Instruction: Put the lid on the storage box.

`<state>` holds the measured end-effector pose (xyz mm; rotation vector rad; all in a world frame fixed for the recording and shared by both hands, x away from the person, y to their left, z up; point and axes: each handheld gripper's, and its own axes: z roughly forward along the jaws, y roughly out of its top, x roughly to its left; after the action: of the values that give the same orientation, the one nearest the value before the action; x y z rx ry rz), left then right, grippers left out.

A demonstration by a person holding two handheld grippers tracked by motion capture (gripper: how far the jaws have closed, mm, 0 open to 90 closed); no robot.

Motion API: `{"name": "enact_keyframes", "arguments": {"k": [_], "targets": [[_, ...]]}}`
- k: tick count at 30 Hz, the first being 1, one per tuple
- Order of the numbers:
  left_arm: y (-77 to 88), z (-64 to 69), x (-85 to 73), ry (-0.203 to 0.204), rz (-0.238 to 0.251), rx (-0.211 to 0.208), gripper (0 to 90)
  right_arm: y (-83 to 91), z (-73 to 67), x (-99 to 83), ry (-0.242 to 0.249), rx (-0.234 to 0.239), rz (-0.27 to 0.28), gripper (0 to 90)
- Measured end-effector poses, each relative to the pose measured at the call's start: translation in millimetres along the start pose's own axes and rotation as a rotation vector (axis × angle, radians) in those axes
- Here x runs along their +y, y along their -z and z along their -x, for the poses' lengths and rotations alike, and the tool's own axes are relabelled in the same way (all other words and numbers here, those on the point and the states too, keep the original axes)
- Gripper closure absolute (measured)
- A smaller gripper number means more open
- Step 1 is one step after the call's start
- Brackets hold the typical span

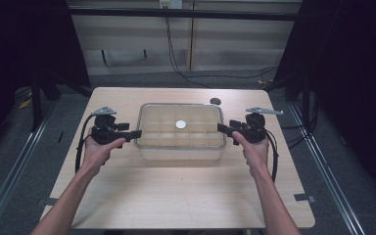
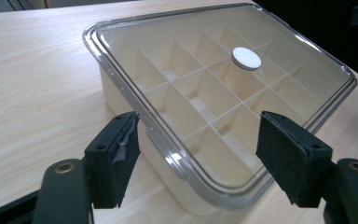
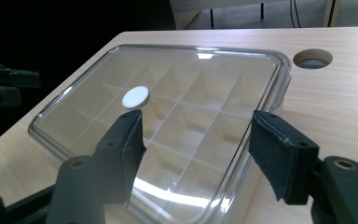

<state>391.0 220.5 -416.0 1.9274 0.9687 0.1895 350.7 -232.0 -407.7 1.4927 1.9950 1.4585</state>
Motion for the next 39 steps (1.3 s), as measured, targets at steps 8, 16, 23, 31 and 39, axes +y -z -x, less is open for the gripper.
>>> {"name": "enact_keyframes", "arguments": {"k": [8, 16, 23, 31, 39], "targets": [[21.4, 2.6, -19.7, 0.018, 0.023, 0.007, 26.5, 22.5, -9.7, -16.8, 0.029, 0.006, 0.015, 38.1], [47.2, 8.0, -39.0, 0.013, 0.025, 0.001, 27.8, 46.0, -21.1, -33.2, 0.024, 0.039, 0.04, 39.9], [69.1, 13.4, -60.8, 0.009, 0.036, 0.027, 27.9, 61.8, -26.4, -54.9, -0.011, 0.062, 0.027, 37.7], [78.5, 22.0, -93.1, 0.005, -0.012, 0.045, 27.9, 78.7, -24.6, -83.1, -0.018, 0.008, 0.009, 35.5], [82.0, 31.8, -119.0, 0.047, -0.047, 0.016, 27.5, 89.0, -19.7, -107.3, -0.029, -0.024, -0.01, 32.3]]}}
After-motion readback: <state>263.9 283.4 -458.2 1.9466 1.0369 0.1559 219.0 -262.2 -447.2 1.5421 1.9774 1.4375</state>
